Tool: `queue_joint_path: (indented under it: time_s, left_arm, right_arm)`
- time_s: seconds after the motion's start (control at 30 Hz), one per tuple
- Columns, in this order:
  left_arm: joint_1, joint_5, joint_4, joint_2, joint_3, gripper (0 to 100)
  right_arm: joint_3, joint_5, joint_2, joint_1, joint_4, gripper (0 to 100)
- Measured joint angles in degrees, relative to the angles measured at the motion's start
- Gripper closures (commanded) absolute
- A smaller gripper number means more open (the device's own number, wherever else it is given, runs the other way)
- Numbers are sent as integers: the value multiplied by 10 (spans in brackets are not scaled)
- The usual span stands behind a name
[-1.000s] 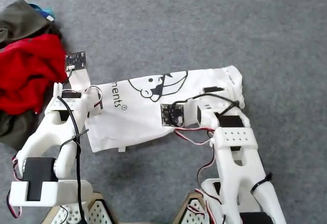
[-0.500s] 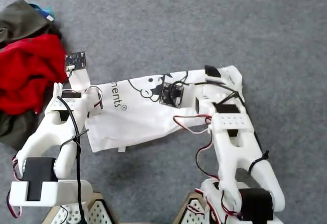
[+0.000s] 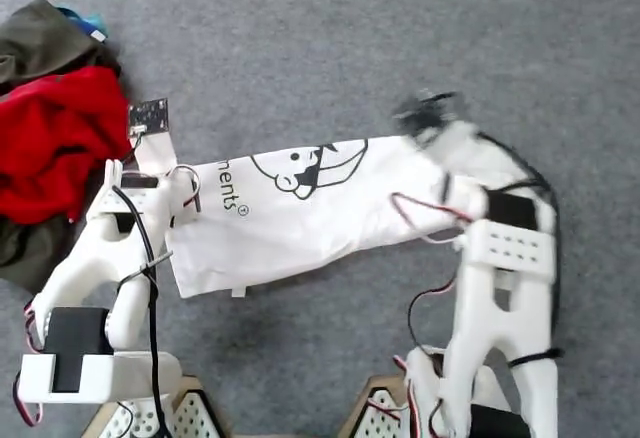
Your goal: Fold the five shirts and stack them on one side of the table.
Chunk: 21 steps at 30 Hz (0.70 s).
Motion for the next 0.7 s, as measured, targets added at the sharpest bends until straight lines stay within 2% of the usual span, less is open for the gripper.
queue_joint_path:
  time_s: [0.07,0.13,0.23,0.3,0.37,0.47,0.57,0.7]
  left_arm:
    - [0,-25,49,-13,-26,970]
    - [0,-50,103,-33,-62,958]
    - [0,-76,192,-63,-120,833]
    - [1,-77,255,-79,-154,762]
    - [0,-76,315,-91,-185,745]
    - [-33,-39,397,-92,-223,742]
    - [-65,-11,426,-91,-220,741]
    - [-80,-4,404,-76,-171,741]
  right_arm:
    - [-2,-47,19,52,19,981]
    - [-3,-62,48,100,30,981]
    - [-8,-69,101,168,32,981]
    - [-13,-74,140,196,27,981]
    - [-17,-76,179,219,16,981]
    - [-17,-80,233,240,0,981]
    - [-17,-104,282,258,-21,981]
    - [-17,-125,317,267,-41,981]
